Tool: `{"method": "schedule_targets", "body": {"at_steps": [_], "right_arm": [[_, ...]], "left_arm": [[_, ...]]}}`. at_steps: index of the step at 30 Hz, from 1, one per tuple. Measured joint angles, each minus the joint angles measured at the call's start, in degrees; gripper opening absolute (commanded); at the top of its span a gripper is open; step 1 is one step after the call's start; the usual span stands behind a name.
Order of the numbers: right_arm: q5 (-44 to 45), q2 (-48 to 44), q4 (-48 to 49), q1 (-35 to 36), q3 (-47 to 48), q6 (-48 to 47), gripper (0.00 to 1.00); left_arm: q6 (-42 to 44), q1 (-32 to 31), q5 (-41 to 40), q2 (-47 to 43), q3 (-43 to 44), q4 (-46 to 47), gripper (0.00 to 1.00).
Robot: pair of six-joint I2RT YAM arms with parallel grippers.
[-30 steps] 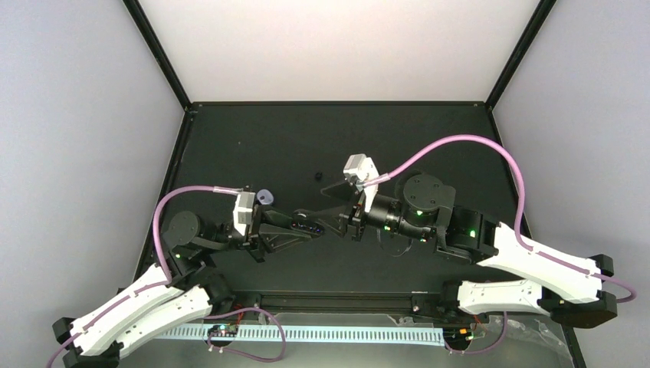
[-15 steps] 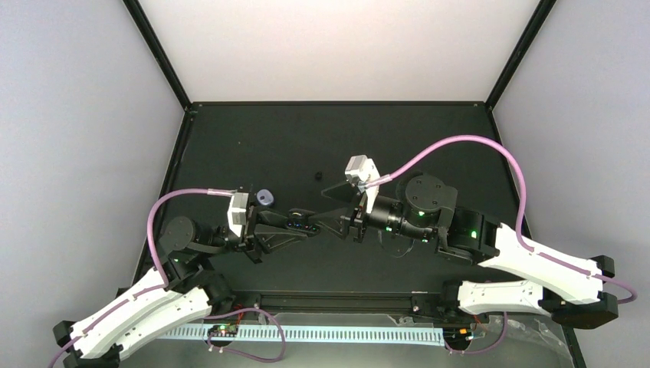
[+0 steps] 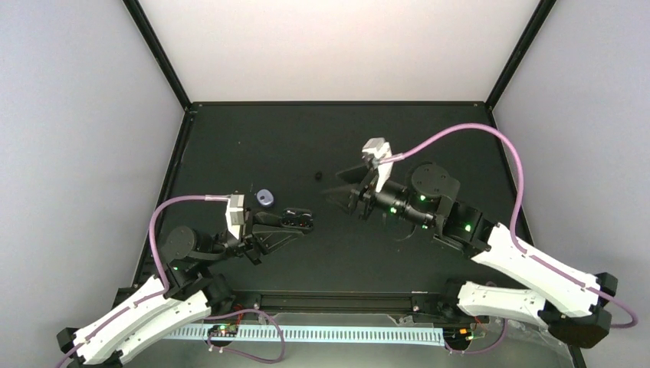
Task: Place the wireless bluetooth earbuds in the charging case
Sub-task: Pick up the earbud from the center of the board.
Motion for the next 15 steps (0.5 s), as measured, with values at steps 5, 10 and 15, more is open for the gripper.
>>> {"method": "schedule_targets", "body": {"at_steps": [5,10,15], "right_arm": [[-0.24,-1.88,4.2,-15.85,-8.59,8.09,0.63],[1.77,4.48,6.25,-26.77,-14.08,14.12,0.58],[2.47,16.74,8.74,-35.12,-17.84,17.97,0.53]], "left_arm": [[-0.79,0.0,-2.78,-3.82,-1.84,-2.86,0.02],[-0.87,0.0,-4.98,-6.6,-2.82,-5.51,0.02],[-0.37,0.0,-6.29,-7.28,-2.93,-8.24,0.01]]}}
